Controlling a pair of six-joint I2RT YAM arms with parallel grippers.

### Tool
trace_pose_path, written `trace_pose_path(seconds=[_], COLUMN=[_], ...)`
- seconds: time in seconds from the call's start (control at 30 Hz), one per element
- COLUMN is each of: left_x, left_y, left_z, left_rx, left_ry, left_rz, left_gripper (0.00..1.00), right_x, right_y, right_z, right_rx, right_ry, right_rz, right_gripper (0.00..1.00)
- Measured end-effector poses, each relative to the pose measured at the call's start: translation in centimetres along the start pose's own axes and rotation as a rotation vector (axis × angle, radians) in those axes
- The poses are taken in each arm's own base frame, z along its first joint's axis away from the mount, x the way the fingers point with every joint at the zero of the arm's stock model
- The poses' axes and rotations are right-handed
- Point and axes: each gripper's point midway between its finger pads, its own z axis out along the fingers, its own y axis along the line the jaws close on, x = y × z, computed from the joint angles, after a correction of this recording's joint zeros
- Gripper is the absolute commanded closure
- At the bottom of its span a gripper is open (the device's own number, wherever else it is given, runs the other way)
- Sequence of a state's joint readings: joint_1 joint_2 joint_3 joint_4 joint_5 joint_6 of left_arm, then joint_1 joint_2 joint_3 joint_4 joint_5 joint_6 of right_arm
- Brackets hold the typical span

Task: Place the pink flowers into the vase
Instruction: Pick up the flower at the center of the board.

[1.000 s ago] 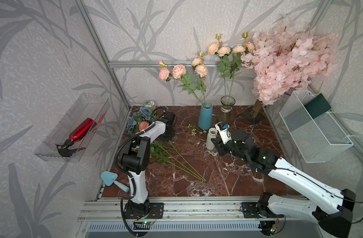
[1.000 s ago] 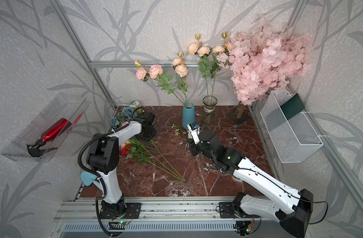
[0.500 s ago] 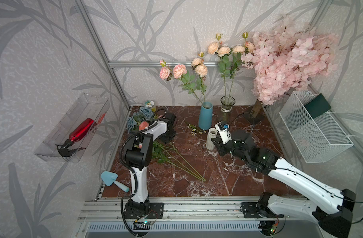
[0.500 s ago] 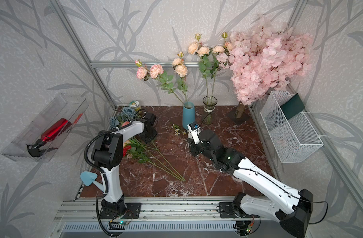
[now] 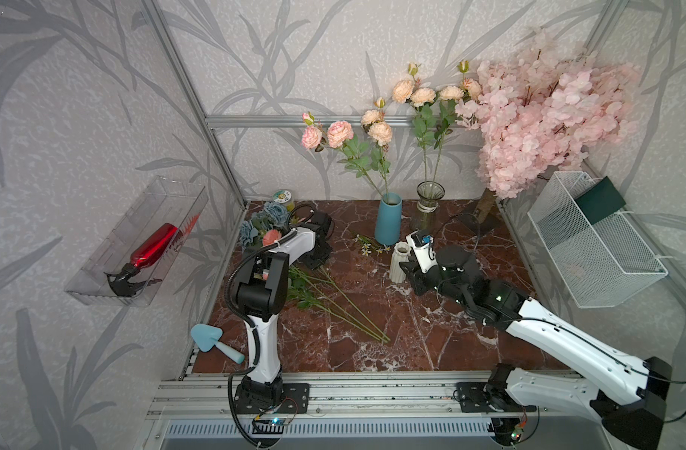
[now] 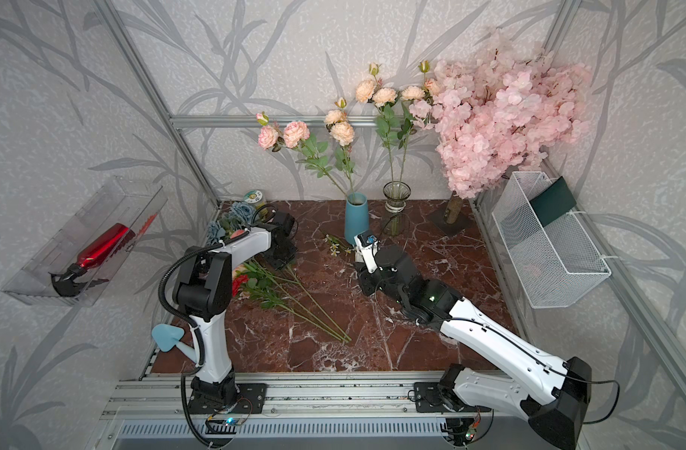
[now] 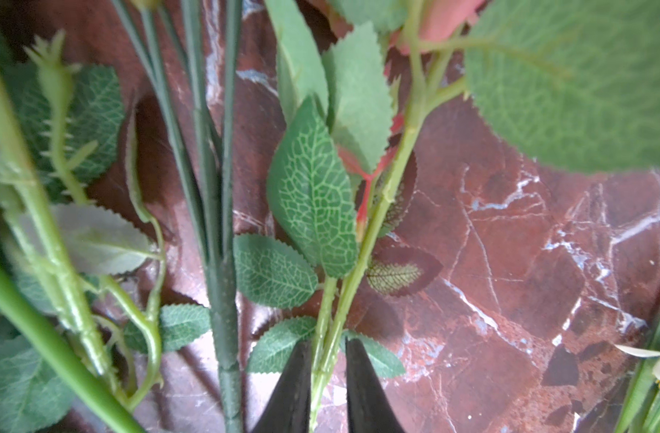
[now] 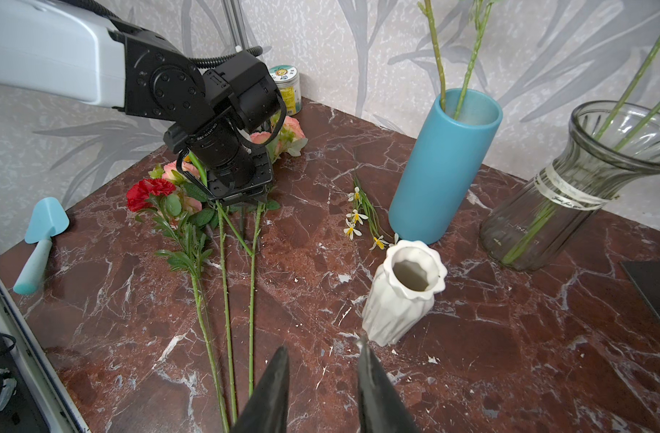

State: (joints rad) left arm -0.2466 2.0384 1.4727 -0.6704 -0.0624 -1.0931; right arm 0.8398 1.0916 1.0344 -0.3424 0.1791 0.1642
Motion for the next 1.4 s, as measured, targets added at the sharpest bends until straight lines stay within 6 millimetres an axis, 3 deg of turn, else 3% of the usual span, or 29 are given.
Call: trace_pose_path(seconds=[0.23,0.5,0.7,0.83,1.1,1.4], left_x=[0.2,0.1,0.2,-0.1,-1.1,-1.7], left_y=[0.3,0.1,-0.1,-0.7,-3.1,-2.1], left_z=[0.8,0.8,0.4,-1.3,-7.3,-12.3], left_rx=[-0.023,-0.02,-0.019,-0.015,0.07,0.111], left_ry=[0.011,0.008,-0.006,-0.037,-0.127,-0.2], left_rz=[0.004,0.018,0.039,0.085,0.218,0.318], left_gripper=[0.82,1.0,1.0,1.0,1.0,1.0], right_x=[0.0,0.1,0.2,0.2,0.2,0.7], right_y=[0.0,0.0,0.0,0.0,0.1,0.3], right_z=[0.0,0.0,0.1,0.1,0.1,0.6], right_rx=[0.0,0.001,0.0,-0.001,-0.004,-0.011], right_ry=[0.0,0.003,0.004,0.004,0.006,0.025], right_rz=[0.0,0.0,-0.001,0.0,0.003,0.001], right_gripper=[0.68,0.68,0.68,0.68,0.68,0.68])
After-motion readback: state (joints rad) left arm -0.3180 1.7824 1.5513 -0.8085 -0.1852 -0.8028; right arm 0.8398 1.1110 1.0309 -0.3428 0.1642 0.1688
